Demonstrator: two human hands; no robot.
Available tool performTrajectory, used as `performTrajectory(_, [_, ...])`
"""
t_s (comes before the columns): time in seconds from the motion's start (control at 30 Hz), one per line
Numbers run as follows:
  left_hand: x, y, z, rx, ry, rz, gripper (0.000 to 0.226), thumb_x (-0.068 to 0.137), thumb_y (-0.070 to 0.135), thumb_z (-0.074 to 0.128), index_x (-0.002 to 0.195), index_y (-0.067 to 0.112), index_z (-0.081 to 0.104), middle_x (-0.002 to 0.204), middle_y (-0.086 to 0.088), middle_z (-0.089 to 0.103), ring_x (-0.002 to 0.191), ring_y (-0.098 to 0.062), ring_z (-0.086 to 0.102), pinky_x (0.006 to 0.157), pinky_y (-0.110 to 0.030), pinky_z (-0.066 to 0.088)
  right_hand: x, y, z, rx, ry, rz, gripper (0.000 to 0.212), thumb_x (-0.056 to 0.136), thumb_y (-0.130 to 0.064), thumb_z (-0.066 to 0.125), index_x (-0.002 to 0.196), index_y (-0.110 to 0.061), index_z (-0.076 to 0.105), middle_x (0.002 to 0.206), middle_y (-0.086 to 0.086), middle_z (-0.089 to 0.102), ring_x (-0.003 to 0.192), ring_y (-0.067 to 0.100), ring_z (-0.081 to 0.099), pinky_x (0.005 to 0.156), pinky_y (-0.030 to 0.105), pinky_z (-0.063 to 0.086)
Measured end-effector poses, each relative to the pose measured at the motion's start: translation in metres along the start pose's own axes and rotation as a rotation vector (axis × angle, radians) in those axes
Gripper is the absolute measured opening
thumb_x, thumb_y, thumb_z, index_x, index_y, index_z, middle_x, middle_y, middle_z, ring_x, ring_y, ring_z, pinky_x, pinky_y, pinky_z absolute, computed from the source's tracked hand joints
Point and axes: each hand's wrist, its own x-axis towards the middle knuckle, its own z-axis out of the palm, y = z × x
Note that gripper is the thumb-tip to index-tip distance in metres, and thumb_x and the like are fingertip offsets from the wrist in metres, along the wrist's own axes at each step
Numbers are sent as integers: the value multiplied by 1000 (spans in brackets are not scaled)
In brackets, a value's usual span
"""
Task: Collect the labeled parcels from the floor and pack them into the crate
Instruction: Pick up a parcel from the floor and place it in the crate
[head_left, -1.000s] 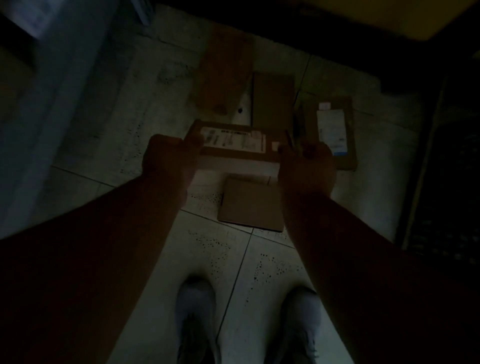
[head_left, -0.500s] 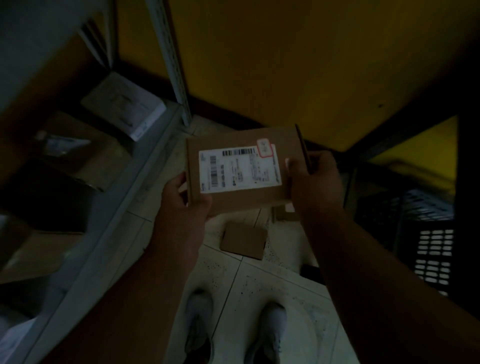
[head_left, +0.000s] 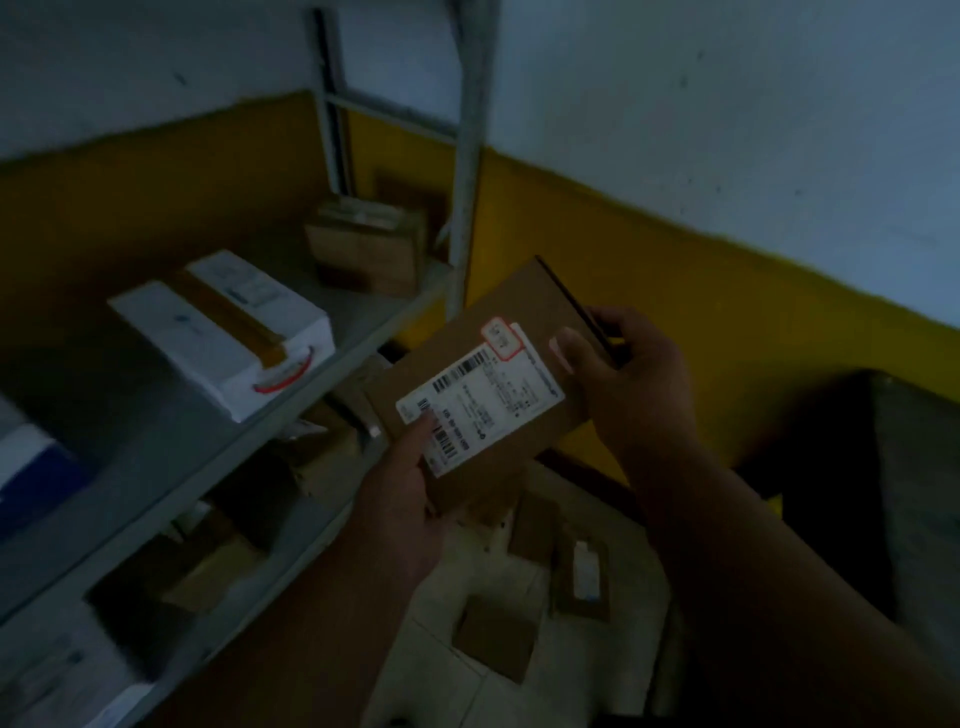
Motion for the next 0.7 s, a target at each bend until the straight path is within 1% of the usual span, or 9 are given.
performTrajectory(0.07, [-23, 18, 10, -27, 16, 52, 10, 82, 33, 74, 81, 25, 79, 89, -5, 78, 74, -22, 75, 61, -43, 60, -1, -33, -11, -47, 22, -86, 15, 86, -45, 69, 97, -34, 69, 82, -7, 70, 69, 8, 69, 53, 32, 58])
performTrajectory(0.13, [-45, 31, 20, -49, 40, 149, 16, 73, 35, 79, 85, 25, 78, 87, -4, 78, 74, -22, 75, 61, -43, 60, -1, -61, -26, -83, 40, -192, 16, 84, -47, 70, 85, -32, 67, 72, -6, 68, 62, 9, 66, 47, 29, 53])
performTrajectory(0.23, [-77, 32, 33, -84, 32, 302, 41, 62, 39, 79, 100, 25, 75, 97, -3, 77, 92, -24, 74, 77, -47, 59, -5, -94, -48, -84, 16, -340, 20, 84, -45, 71, 77, -27, 64, 66, -7, 65, 57, 5, 63, 41, 23, 45])
performTrajectory(0.33, [-113, 14, 36, -181, 68, 368, 47, 63, 37, 79, 106, 20, 72, 100, -6, 77, 90, -24, 74, 69, -44, 61, -15, -114, -64, -99, -72, -452, 23, 84, -44, 69, 74, -27, 59, 65, -10, 63, 59, -2, 61, 39, 12, 36])
performTrajectory(0.43, [-149, -10, 21, -165, 163, 463, 42, 72, 37, 74, 109, 18, 69, 99, -6, 77, 87, -22, 75, 59, -34, 60, -31, -119, -68, -162, -142, -548, 35, 83, -51, 67, 69, -22, 53, 61, -10, 57, 62, -11, 55, 44, 8, 36])
performTrajectory(0.53, [-201, -25, -12, -5, 288, 635, 42, 73, 42, 72, 108, 19, 69, 98, -5, 77, 88, -23, 75, 61, -34, 60, -58, -124, -58, -169, -297, -541, 41, 83, -61, 61, 78, -21, 56, 66, -10, 57, 62, -18, 52, 47, 6, 37])
performTrajectory(0.57, [-221, -29, -25, 87, 328, 678, 41, 71, 46, 72, 105, 22, 70, 97, -5, 77, 87, -23, 75, 61, -33, 60, -71, -125, -51, -130, -378, -509, 41, 82, -64, 60, 87, -23, 57, 74, -12, 58, 63, -14, 55, 44, 9, 36])
performTrajectory(0.63, [-266, -38, -50, 280, 406, 740, 44, 67, 55, 71, 101, 28, 70, 95, -2, 77, 84, -20, 75, 59, -31, 59, -103, -128, -41, -19, -567, -449, 44, 79, -68, 61, 104, -31, 56, 92, -15, 60, 70, -5, 59, 54, 16, 41])
performTrajectory(0.7, [-305, -46, -74, 366, 506, 782, 50, 65, 58, 69, 104, 27, 67, 94, 1, 77, 81, -17, 75, 57, -27, 58, -135, -134, -35, 33, -750, -486, 41, 75, -70, 63, 103, -40, 59, 95, -15, 64, 71, 2, 66, 57, 23, 48])
